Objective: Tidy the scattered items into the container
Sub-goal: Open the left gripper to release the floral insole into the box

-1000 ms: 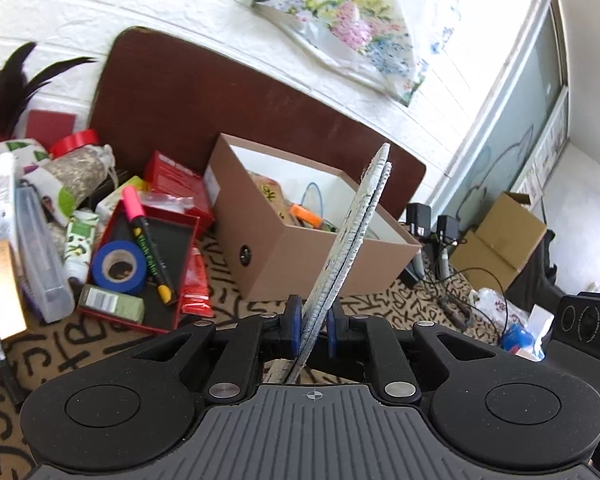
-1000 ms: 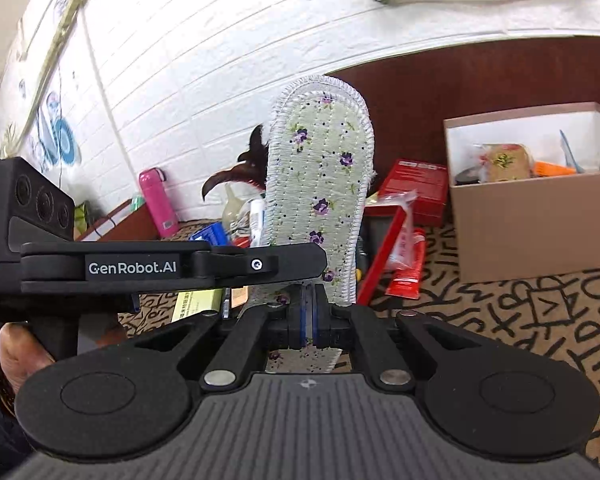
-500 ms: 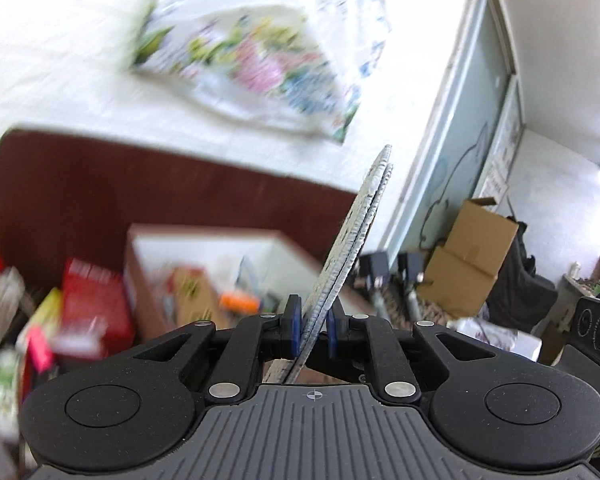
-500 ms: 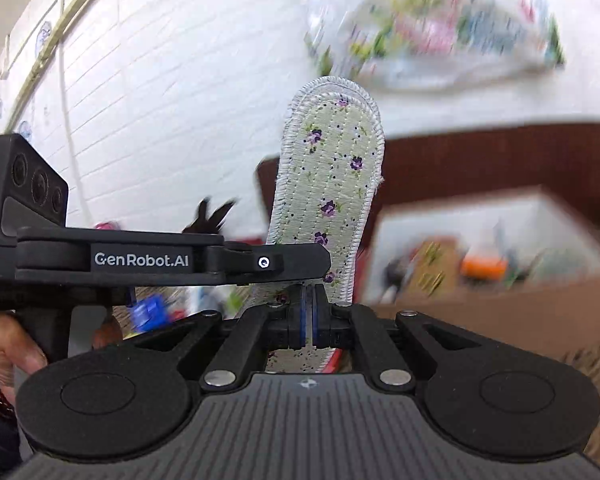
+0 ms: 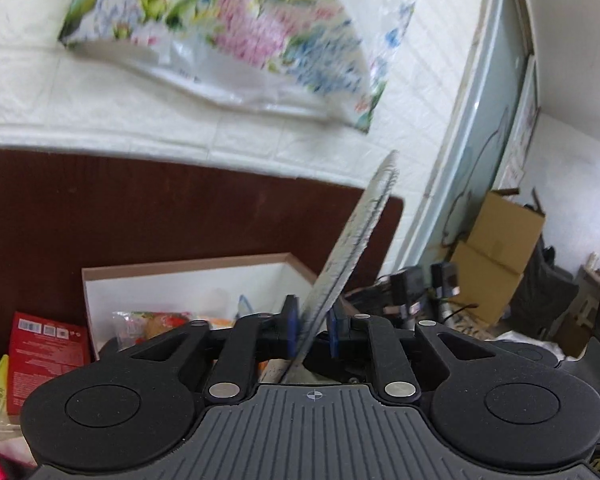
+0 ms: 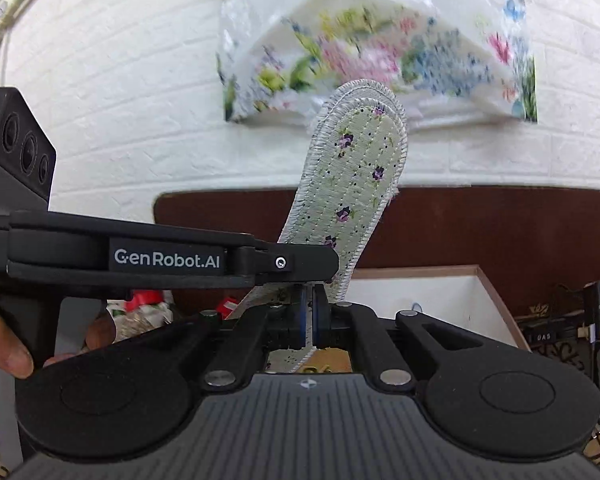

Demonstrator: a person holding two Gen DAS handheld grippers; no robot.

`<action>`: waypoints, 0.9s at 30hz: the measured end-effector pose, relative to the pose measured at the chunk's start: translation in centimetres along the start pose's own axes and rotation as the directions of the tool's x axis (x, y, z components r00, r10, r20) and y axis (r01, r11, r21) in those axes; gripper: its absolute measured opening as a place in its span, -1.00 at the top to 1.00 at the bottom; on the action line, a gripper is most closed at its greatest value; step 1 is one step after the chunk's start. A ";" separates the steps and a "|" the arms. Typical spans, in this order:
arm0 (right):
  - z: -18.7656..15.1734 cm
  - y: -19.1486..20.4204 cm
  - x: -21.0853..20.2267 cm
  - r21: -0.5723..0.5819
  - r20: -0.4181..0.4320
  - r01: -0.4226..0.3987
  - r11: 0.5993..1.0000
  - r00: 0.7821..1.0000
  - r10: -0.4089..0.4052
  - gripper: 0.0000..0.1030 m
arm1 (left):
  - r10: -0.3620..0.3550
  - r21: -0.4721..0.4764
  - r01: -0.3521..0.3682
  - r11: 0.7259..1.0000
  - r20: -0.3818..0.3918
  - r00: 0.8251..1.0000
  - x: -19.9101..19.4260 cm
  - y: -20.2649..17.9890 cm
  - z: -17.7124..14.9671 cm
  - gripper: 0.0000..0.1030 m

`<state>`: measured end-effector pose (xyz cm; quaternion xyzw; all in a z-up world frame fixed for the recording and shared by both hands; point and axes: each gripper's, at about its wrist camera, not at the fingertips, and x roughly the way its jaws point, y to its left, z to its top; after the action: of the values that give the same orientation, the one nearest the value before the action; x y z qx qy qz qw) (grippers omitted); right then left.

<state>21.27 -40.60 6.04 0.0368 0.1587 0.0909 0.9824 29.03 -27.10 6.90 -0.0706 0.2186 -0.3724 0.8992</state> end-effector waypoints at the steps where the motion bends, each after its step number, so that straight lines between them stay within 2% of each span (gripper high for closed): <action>1: -0.4 -0.6 1.1 0.008 -0.019 0.009 1.000 1.000 -0.009 0.79 | 0.029 -0.014 -0.029 0.999 -0.013 0.999 0.9 0.5 -0.3 -0.28; 2: -1.0 -1.1 2.1 0.015 -0.037 0.029 0.999 0.999 -0.029 0.59 | 0.068 -0.040 -0.069 0.997 -0.023 0.997 1.5 1.0 -0.6 -0.85; 3: -1.7 -1.5 2.8 0.024 -0.054 0.059 0.998 0.997 -0.057 -0.15 | 0.106 -0.069 -0.106 0.992 -0.010 0.994 1.6 1.6 -0.9 -0.97; 4: -2.4 -2.0 3.5 0.036 -0.070 0.088 0.995 0.994 -0.086 -0.59 | 0.121 -0.082 -0.120 0.989 0.009 0.993 1.6 2.1 -1.2 -0.97; 7: -4.0 -3.2 4.6 0.049 -0.098 0.093 0.994 0.991 -0.088 -0.57 | 0.098 -0.077 -0.099 0.992 -0.016 0.995 1.9 3.2 -1.6 -0.97; 10: -5.2 -3.5 5.1 0.061 -0.120 0.110 0.992 0.987 -0.102 -0.68 | 0.126 -0.087 -0.128 0.988 -0.028 0.992 1.9 3.8 -2.2 -0.98; 17: -5.4 -3.2 4.4 0.076 -0.124 0.105 0.992 0.988 -0.095 -0.79 | 0.132 -0.091 -0.135 0.987 -0.036 0.991 0.1 3.8 -3.3 -0.99; 22: -4.5 -1.8 2.0 0.075 -0.078 0.091 0.993 0.993 -0.085 -0.93 | 0.131 -0.096 -0.131 0.987 -0.009 0.991 -3.6 2.8 -4.8 -1.00; 27: -5.0 1.3 -1.2 0.043 -0.052 0.039 0.998 0.998 -0.037 -0.98 | 0.147 -0.171 -0.142 0.975 0.021 0.989 -9.3 2.7 -7.7 -1.00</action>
<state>18.36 -39.29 1.79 0.0531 0.1864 0.0696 0.9786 21.52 -18.37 2.42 -0.1367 0.2386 -0.2849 0.9183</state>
